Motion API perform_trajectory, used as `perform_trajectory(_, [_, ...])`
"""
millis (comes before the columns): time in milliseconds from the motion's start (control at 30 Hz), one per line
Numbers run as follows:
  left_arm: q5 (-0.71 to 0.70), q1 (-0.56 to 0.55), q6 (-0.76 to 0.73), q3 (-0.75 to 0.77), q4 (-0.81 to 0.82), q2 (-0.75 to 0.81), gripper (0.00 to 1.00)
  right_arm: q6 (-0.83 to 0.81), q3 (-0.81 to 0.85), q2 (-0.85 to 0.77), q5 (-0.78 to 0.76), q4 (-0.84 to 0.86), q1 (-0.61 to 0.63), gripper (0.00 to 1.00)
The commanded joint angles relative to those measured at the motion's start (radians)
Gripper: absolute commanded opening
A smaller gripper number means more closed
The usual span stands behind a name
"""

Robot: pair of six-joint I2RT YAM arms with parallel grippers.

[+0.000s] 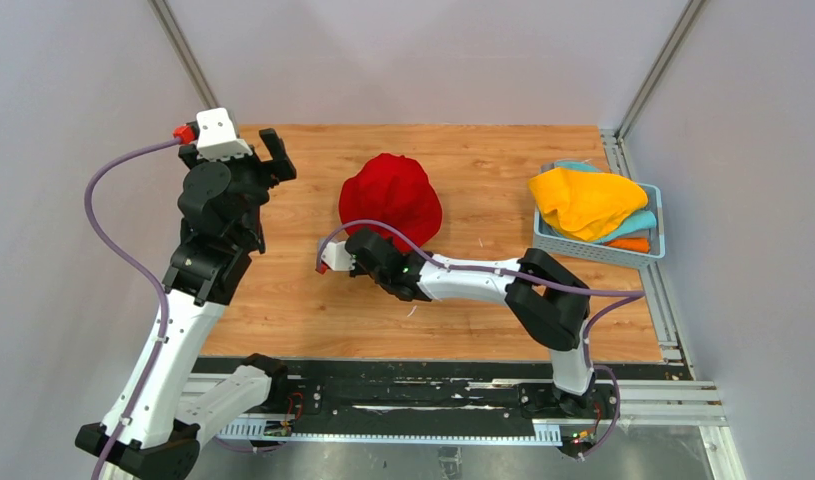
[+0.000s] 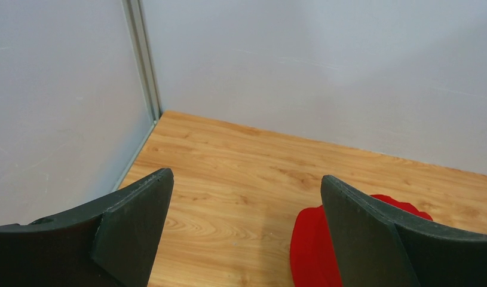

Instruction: Stack the hats

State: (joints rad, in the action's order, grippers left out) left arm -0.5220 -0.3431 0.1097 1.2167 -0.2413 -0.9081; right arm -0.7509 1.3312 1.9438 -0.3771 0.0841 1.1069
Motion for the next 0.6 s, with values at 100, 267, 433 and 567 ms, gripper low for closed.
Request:
perform_trajectory(100, [0.005, 0.011, 0.012, 0.000, 0.031, -0.007, 0.98, 0.050, 0.011, 0.005, 0.016, -0.047, 0.021, 0.58])
perform_trajectory(267, [0.006, 0.012, 0.014, 0.001, 0.033, -0.010, 0.98, 0.066, -0.013, -0.029, 0.023, -0.048, 0.021, 0.84])
perform_trajectory(433, [0.000, 0.012, 0.020, 0.006, 0.036, -0.013, 0.98, 0.086, -0.038, -0.111, 0.014, -0.083, 0.025, 0.84])
perform_trajectory(567, [-0.009, 0.012, 0.024, 0.017, 0.037, -0.019, 0.98, 0.115, -0.057, -0.241, 0.043, -0.131, 0.028, 0.84])
